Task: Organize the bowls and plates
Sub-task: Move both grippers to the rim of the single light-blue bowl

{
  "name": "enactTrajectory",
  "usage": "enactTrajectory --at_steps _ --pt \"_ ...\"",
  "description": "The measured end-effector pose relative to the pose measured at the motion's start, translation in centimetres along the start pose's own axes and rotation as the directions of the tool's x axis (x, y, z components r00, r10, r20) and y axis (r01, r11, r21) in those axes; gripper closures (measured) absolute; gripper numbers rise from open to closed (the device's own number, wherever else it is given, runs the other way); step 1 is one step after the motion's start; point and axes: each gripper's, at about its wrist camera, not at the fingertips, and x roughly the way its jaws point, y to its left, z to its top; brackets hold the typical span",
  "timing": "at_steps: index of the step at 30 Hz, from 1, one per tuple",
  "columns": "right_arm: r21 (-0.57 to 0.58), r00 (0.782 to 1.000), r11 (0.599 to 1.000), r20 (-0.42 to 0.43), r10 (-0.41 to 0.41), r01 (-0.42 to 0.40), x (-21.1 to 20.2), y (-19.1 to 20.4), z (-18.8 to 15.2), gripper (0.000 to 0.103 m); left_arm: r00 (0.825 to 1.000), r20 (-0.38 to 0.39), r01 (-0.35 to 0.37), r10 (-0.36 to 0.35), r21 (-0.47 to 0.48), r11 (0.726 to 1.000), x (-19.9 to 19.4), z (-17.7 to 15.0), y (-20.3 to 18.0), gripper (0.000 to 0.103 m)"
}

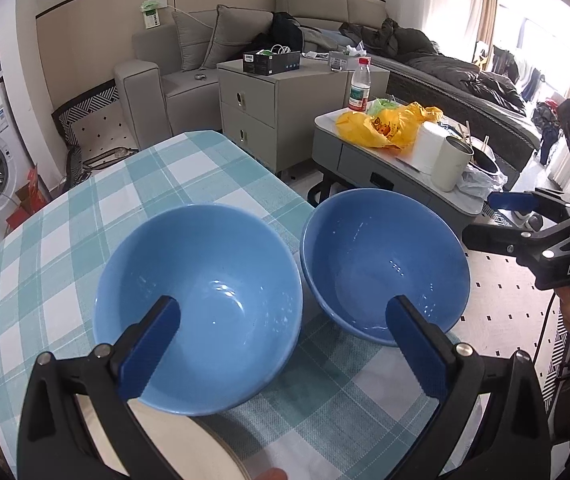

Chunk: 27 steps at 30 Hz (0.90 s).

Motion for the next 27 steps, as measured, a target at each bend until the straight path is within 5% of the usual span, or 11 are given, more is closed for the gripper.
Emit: enactTrajectory --at_steps 27 --pt "-0.037 0.998 0.999 -0.063 0.007 -0.009 3.6 -0.1 0.3 0.002 0.997 0.053 0.065 -0.061 -0.086 0.994 -2.0 -3.0 -2.7 0.002"
